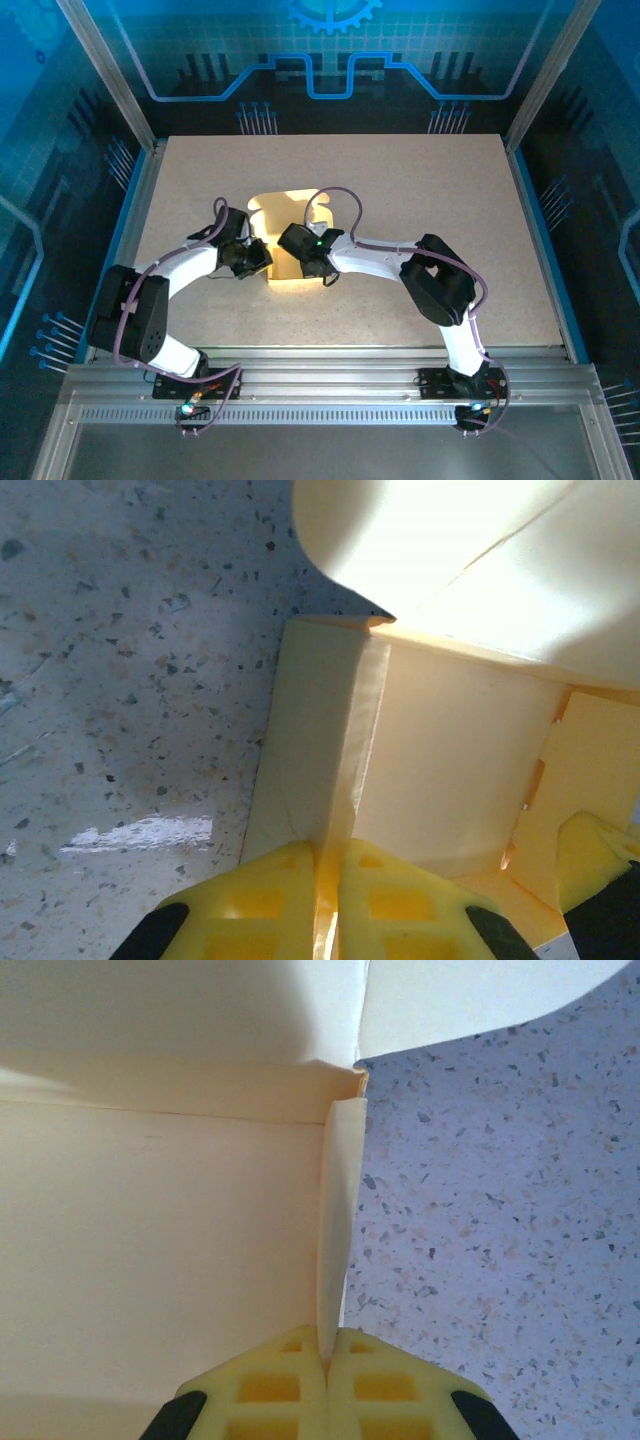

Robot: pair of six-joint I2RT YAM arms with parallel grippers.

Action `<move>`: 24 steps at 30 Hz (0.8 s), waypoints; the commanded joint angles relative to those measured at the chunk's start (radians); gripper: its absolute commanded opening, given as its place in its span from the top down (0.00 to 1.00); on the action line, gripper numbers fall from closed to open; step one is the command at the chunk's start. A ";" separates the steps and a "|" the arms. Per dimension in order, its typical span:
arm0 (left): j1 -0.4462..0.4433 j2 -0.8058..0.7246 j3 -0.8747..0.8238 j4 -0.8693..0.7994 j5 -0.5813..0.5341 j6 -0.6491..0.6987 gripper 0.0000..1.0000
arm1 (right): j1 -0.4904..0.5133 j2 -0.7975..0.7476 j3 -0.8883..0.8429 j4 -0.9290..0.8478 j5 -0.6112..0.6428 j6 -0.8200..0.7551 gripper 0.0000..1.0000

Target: Fold the paper box

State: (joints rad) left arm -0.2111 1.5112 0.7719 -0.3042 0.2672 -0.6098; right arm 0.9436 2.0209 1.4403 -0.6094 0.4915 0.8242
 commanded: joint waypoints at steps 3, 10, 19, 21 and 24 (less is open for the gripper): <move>-0.069 0.111 0.034 -0.166 -0.087 0.060 0.91 | 0.026 0.009 0.007 0.021 -0.044 -0.018 1.00; -0.098 0.141 0.064 -0.214 -0.153 0.071 0.84 | 0.024 0.005 0.002 0.036 -0.050 -0.025 1.00; -0.099 0.147 0.060 -0.206 -0.155 0.073 0.94 | 0.022 -0.008 -0.010 0.048 -0.051 -0.026 1.00; -0.099 0.152 0.062 -0.205 -0.154 0.074 0.95 | 0.021 -0.009 -0.010 0.048 -0.052 -0.025 1.00; -0.112 0.163 0.071 -0.211 -0.163 0.078 0.96 | 0.023 -0.010 -0.007 0.048 -0.053 -0.030 1.00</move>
State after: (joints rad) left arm -0.2913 1.5894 0.8841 -0.4183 0.1230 -0.5381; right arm 0.9432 2.0209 1.4372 -0.6174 0.5091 0.8165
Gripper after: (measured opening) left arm 0.084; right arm 0.044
